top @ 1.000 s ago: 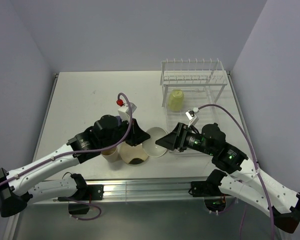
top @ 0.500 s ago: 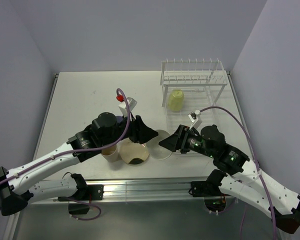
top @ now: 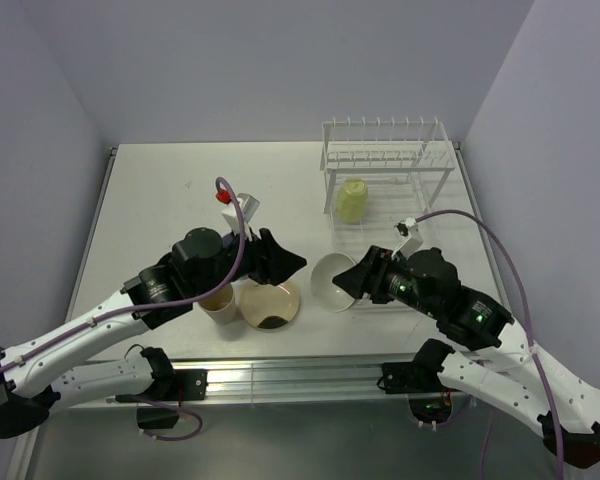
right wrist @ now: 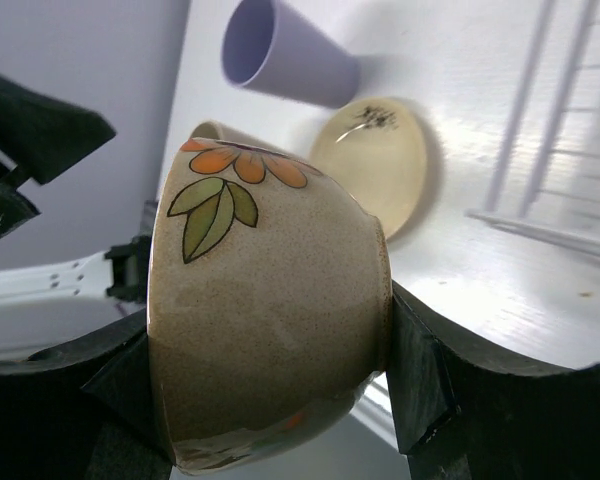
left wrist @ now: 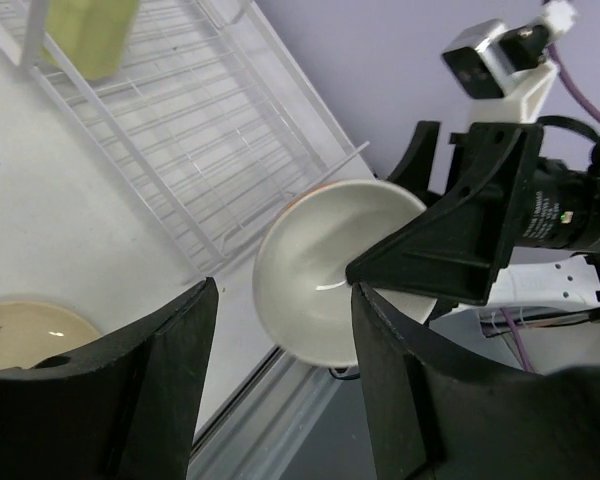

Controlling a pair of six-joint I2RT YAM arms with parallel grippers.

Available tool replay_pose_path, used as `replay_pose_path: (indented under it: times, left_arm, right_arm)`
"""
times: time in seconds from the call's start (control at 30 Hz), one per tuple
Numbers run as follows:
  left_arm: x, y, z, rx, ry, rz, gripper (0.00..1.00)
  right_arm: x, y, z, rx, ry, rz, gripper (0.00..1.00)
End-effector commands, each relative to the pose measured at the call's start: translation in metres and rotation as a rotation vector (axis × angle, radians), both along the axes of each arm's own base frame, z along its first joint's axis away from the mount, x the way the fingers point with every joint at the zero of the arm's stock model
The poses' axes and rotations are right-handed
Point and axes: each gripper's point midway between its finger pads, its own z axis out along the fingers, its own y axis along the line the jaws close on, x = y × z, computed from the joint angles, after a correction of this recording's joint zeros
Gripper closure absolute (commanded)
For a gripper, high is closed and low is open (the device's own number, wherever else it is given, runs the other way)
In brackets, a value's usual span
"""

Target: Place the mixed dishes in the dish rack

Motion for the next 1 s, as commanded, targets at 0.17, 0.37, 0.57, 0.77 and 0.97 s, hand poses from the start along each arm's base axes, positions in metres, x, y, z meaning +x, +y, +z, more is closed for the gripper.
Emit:
replay_pose_path:
  times: [0.17,0.37,0.57,0.77,0.97]
  left_arm:
    - [0.002,0.013,0.003,0.001,-0.013,0.054,0.38]
    - [0.001,0.01,-0.003,0.007,-0.008,0.037,0.38]
    - [0.0,0.009,-0.008,0.006,-0.007,0.028,0.38]
    - [0.0,0.01,-0.011,0.018,-0.018,0.028,0.37]
    - [-0.001,0.012,-0.013,0.013,-0.03,0.027,0.36]
  right_arm:
    - [0.041,-0.042,0.053,-0.186,-0.159,-0.227,1.0]
    - [0.066,-0.075,0.065,-0.369,-0.176,-0.367,1.0]
    - [0.092,-0.108,0.051,-0.569,-0.111,-0.489,1.0]
    - [0.114,-0.128,0.027,-0.733,-0.027,-0.561,1.0]
    - [0.132,-0.147,0.009,-0.948,0.026,-0.625,1.0]
